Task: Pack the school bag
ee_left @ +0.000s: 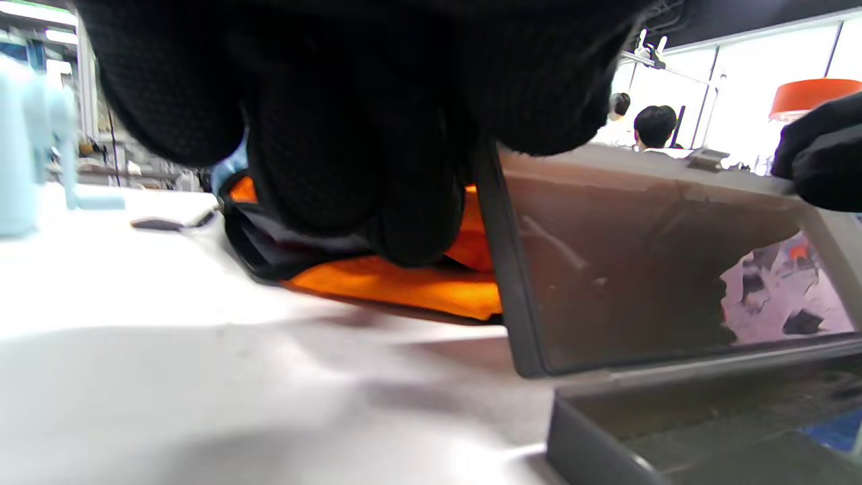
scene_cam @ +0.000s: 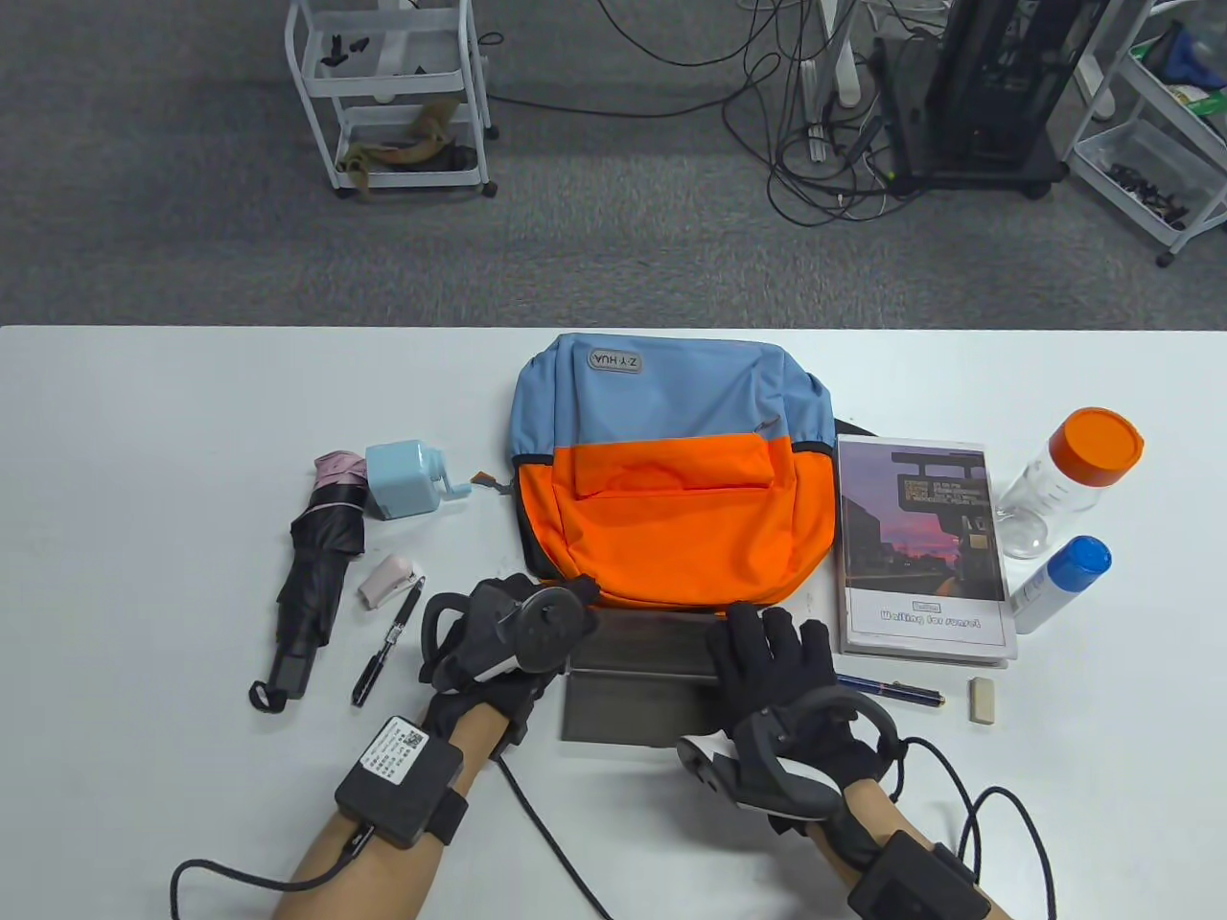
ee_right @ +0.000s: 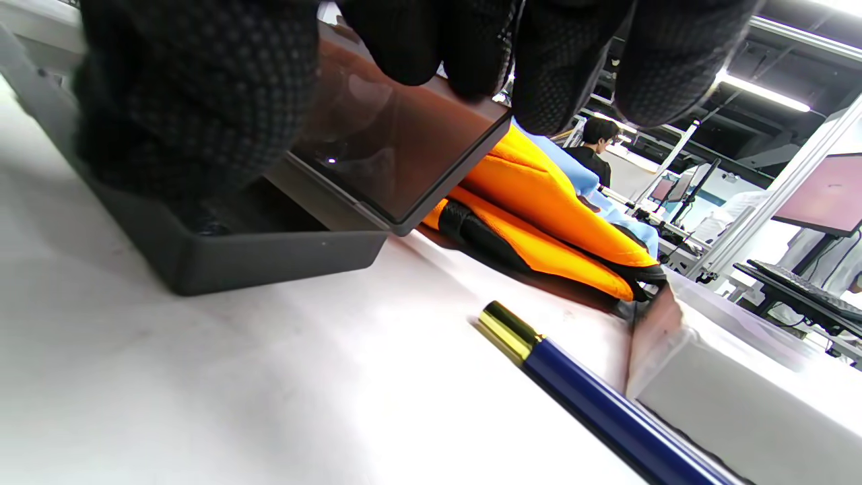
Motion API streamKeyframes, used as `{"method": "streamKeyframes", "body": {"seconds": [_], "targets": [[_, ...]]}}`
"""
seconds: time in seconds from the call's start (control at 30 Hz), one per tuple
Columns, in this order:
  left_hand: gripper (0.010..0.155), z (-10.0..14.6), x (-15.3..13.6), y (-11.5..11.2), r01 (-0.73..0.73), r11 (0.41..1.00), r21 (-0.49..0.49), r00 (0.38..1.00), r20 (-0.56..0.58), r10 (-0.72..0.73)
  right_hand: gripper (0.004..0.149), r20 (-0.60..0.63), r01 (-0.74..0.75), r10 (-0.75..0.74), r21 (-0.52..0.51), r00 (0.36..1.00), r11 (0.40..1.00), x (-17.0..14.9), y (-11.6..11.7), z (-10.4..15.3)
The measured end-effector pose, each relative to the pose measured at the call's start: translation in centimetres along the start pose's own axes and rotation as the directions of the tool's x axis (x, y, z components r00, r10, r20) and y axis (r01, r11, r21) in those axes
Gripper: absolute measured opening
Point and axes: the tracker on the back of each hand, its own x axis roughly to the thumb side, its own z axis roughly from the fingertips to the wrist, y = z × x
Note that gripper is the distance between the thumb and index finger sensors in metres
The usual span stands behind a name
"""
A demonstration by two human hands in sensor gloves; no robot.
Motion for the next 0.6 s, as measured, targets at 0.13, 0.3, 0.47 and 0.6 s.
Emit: {"method": "streamKeyframes", "body": {"seconds": [0.13,0.3,0.47,0.6], "targets": [[0.064,1.7,0.3,2.4,0.029,1.000,0.010,0.999,0.025,-0.029,0.103,0.004,0.011,-0.011,0.006,1.000,1.000,-0.1,0.0,-0.1],[0.072,4.2,1.0,4.4,0.047,0.998,-0.033,0.991,0.129,-0.043,0.103,0.010,0.035,-0.035,0.009,0.999,0.999,-0.3,0.2,-0.1],[0.093,5.4,1.9,2.8,0.103,0.988,-0.112,0.986,0.141,-0.087,0.104,0.013,0.042,-0.042,0.018,0.999,0.999,-0.4,0.2,-0.1],[0.108,5.2,2.4,-0.1,0.094,0.977,-0.193,0.986,0.156,-0.064,0.104,0.020,0.054,-0.054,0.017,0.998,0.998,-0.5,0.3,-0.1]]}}
